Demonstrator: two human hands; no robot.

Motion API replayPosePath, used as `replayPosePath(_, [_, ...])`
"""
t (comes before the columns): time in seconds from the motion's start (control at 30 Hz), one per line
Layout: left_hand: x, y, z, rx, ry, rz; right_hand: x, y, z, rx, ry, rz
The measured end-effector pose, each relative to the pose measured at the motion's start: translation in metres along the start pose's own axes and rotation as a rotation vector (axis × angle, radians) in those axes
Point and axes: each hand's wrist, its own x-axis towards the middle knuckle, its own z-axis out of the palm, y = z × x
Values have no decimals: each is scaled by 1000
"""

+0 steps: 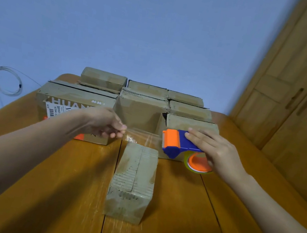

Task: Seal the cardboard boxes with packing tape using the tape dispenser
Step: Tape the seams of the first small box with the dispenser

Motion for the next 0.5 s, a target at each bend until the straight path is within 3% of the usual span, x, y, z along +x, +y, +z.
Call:
replayPosePath(0.27, [0, -34, -15, 113, 50, -12, -27, 9, -3, -78, -61, 13])
replayPosePath(0.5, [10, -37, -9, -100, 33, 16, -34, 9, 0, -140, -36, 14])
